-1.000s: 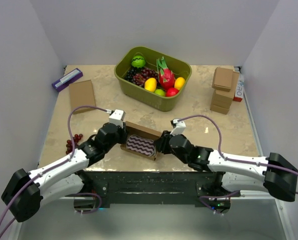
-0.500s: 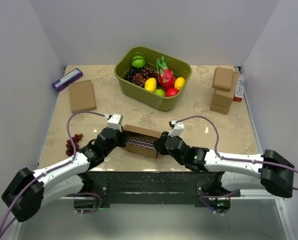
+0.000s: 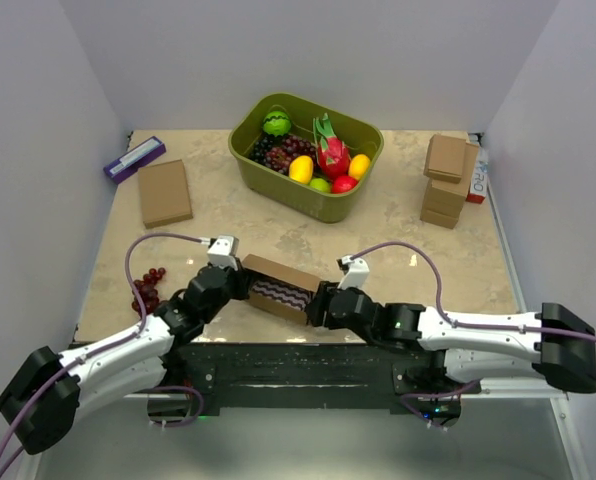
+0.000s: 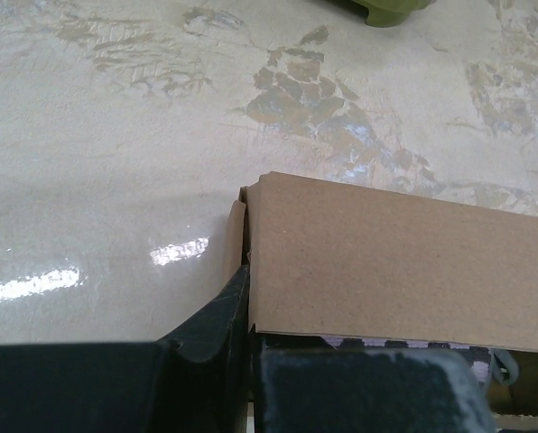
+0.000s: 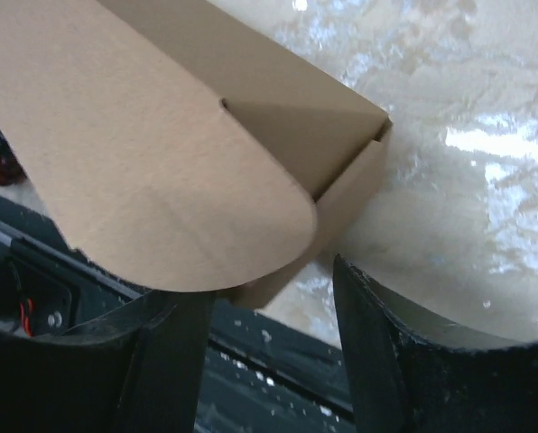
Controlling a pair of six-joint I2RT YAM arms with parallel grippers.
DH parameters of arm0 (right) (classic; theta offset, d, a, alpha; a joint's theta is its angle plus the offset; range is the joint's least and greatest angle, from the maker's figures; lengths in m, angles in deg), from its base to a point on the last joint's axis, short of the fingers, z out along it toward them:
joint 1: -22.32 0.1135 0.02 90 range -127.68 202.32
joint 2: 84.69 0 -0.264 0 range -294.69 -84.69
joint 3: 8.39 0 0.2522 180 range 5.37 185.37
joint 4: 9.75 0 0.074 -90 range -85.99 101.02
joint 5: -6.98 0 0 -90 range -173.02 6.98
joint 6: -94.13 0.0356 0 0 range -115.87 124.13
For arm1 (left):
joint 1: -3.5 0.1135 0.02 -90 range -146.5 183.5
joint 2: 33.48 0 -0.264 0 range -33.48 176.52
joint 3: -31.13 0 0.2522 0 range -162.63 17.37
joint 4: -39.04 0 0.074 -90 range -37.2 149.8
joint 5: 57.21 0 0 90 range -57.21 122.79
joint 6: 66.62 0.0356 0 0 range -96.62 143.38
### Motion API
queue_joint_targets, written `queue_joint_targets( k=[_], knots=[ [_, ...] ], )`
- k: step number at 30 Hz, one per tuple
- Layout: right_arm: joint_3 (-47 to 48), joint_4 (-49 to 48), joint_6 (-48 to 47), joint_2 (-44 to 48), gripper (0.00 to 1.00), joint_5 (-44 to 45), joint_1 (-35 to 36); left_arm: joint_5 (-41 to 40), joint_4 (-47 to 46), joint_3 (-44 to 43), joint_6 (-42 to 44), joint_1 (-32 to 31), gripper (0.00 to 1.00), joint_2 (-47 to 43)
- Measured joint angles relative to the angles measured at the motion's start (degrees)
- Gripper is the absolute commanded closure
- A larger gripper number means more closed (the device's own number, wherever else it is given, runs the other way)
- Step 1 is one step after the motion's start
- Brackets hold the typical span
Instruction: Fold the paper box
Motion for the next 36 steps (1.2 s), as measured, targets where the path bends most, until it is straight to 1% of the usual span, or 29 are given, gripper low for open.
queue_joint_targets(
  k=[3,7,10,13,16,18,20,21,24,25,28,32,36],
  knots=[
    [0.0,4.5,1.1,3.2,0.37,-2.3,0.4,-0.8,-0.5,0.5,-0.5,-0.2,1.0,-0.3],
    [0.0,9.5,1.3,10.4,0.34,-6.1,0.7,-2.5,-1.1,0.5,-0.5,-1.1,1.0,0.1],
    [0.7,13.5,0.9,15.8,0.35,-8.6,0.7,-4.2,-1.7,0.5,-0.5,-2.6,1.0,0.9],
    [4.8,18.3,0.7,20.0,0.36,-9.9,0.7,-6.8,-2.3,0.5,-0.5,-5.1,1.0,1.6],
    [11.4,19.8,0.3,21.0,0.36,-9.9,0.7,-9.9,-2.4,0.2,-0.5,-8.0,1.0,2.6],
    [15.8,19.3,0.0,20.2,0.38,-9.4,0.7,-11.5,-2.4,-0.1,-0.5,-9.3,1.0,3.2],
    [18.4,18.7,-0.4,18.8,0.44,-7.8,0.7,-12.5,-2.4,-0.3,-0.5,-10.1,1.0,3.7],
    [19.0,17.7,-0.5,17.7,0.48,-6.1,0.7,-13.1,-2.4,-0.3,-0.5,-10.4,1.0,3.8],
    [18.5,13.0,-1.0,12.6,0.55,-1.2,0.7,-13.9,-2.4,-0.3,-0.5,-10.8,1.0,3.9],
    [18.2,12.1,-1.1,11.6,0.55,-0.5,0.7,-14.0,-2.4,-0.3,-0.5,-10.9,1.0,3.9],
    [16.8,7.4,-1.3,4.3,0.59,2.2,0.7,-14.2,-2.2,-0.3,-0.5,-11.0,1.0,3.8],
    [16.6,2.9,-1.2,-4.2,0.61,3.7,0.7,-14.3,-1.9,-0.3,-1.1,-11.3,1.0,3.7],
    [15.4,-0.8,-1.0,-8.0,0.61,3.7,0.7,-14.4,-1.8,-0.3,-2.4,-12.1,1.0,3.7]
  ],
)
